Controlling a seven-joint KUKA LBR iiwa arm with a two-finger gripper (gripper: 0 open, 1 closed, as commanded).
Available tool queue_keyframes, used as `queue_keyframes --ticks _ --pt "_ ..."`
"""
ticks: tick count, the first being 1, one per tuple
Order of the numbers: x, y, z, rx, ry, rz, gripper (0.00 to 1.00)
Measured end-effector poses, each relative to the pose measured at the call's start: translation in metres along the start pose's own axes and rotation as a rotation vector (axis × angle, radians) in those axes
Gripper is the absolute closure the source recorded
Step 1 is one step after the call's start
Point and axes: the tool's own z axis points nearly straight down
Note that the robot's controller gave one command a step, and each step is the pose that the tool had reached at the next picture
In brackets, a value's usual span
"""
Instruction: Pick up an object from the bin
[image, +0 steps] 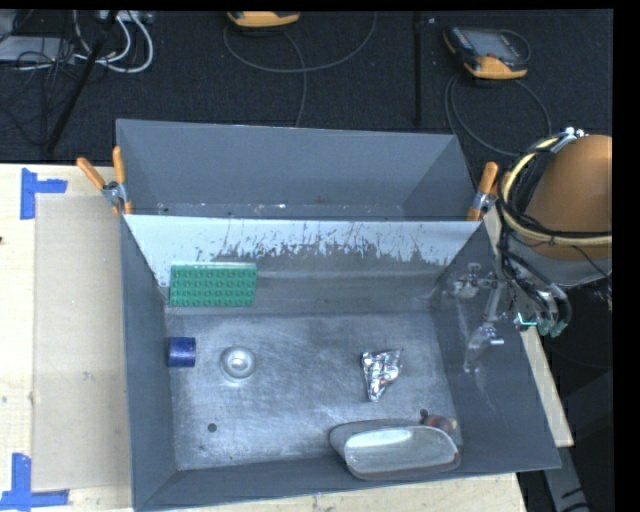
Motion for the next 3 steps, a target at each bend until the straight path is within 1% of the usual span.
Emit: queue_keyframes --ticks 1,2,3 --pt "0.006 0.008 0.125 0.0 -0.011 0.157 0.0" --pt "0.016 0.066 0.123 0.001 -0.012 0.02 0.0" --pt "0.016 0.065 0.122 0.001 -0.005 0.017 1.0"
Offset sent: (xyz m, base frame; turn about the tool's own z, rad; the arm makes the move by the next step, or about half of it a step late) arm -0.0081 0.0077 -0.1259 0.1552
